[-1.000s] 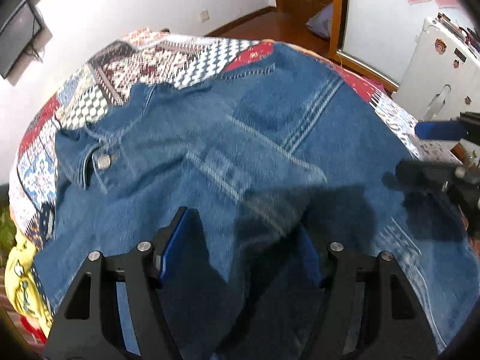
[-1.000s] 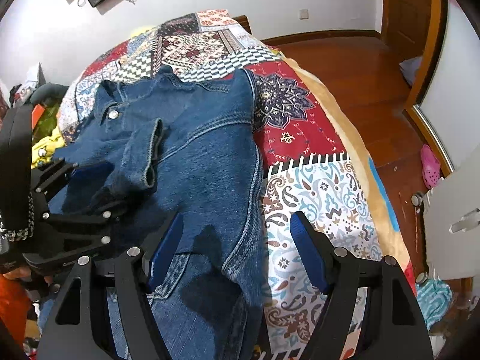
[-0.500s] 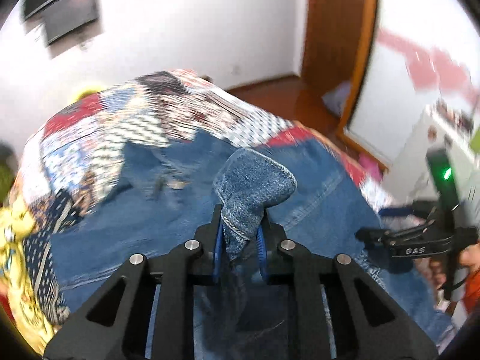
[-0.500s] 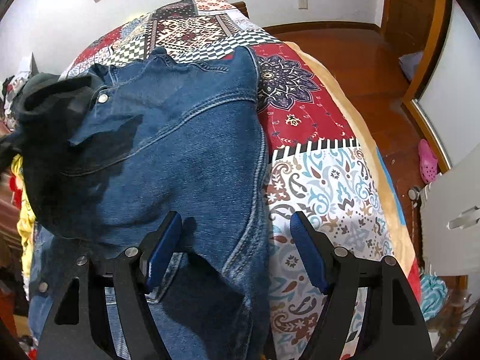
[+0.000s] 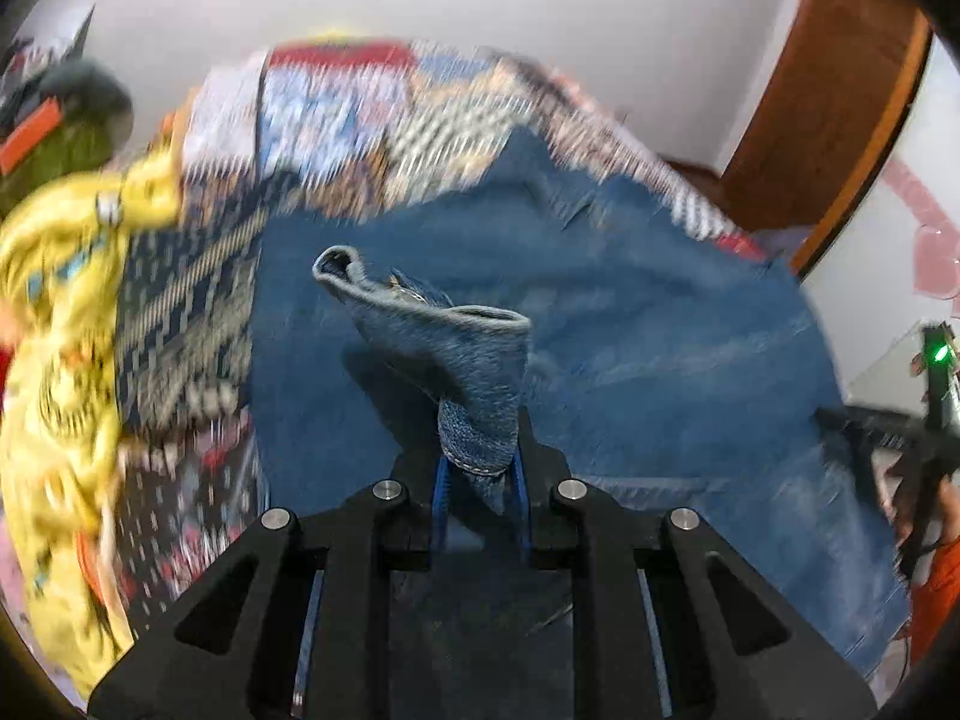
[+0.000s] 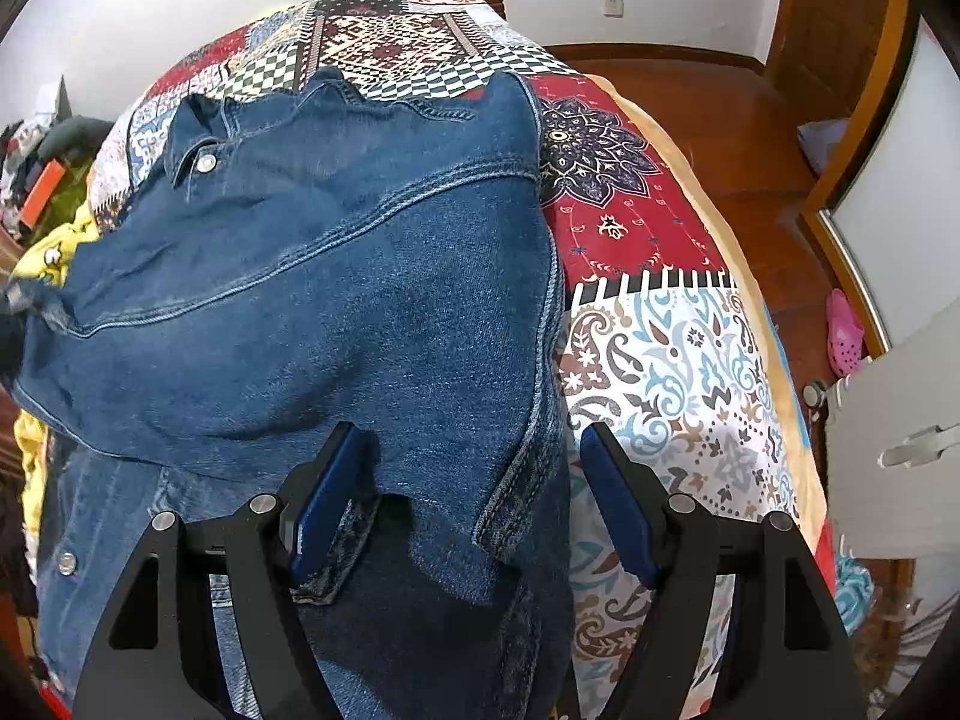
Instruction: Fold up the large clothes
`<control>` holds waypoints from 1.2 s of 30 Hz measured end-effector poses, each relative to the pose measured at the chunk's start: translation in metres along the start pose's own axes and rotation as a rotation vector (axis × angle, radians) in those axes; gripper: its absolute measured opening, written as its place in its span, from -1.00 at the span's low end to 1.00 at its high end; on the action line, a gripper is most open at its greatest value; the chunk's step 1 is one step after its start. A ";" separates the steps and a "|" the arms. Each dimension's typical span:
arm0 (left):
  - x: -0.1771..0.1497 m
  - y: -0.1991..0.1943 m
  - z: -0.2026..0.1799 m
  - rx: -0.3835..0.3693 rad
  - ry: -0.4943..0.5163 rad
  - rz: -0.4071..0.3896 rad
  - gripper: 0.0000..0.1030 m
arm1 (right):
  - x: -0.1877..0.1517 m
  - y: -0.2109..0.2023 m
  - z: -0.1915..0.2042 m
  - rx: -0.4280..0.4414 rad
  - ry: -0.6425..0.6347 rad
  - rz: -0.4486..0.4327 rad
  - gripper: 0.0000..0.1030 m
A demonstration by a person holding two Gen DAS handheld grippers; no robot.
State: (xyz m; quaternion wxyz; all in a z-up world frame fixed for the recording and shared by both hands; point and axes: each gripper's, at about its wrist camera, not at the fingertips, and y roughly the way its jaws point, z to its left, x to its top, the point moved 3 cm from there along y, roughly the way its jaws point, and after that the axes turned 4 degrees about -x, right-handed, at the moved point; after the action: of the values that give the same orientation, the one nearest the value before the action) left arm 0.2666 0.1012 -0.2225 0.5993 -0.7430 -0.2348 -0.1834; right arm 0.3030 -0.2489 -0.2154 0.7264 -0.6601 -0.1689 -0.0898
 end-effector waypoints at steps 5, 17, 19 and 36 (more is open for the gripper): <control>-0.040 0.015 0.022 -0.013 -0.066 0.066 -0.45 | -0.001 -0.002 -0.001 -0.003 0.001 0.007 0.39; -0.056 -0.019 0.069 0.096 -0.097 0.084 0.20 | 0.006 -0.010 0.006 -0.003 -0.006 0.005 0.39; -0.045 -0.032 0.080 0.108 -0.113 0.049 0.23 | 0.011 -0.017 0.006 0.008 -0.004 -0.019 0.39; 0.069 0.044 0.132 -0.065 -0.251 0.053 0.37 | 0.098 0.022 -0.020 0.112 0.123 -0.038 0.39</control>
State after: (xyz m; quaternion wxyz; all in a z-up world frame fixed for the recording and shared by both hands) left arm 0.3469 0.2313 -0.2483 0.5453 -0.7852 -0.2821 -0.0804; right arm 0.4039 -0.2571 -0.2013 0.7693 -0.6084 -0.1413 -0.1345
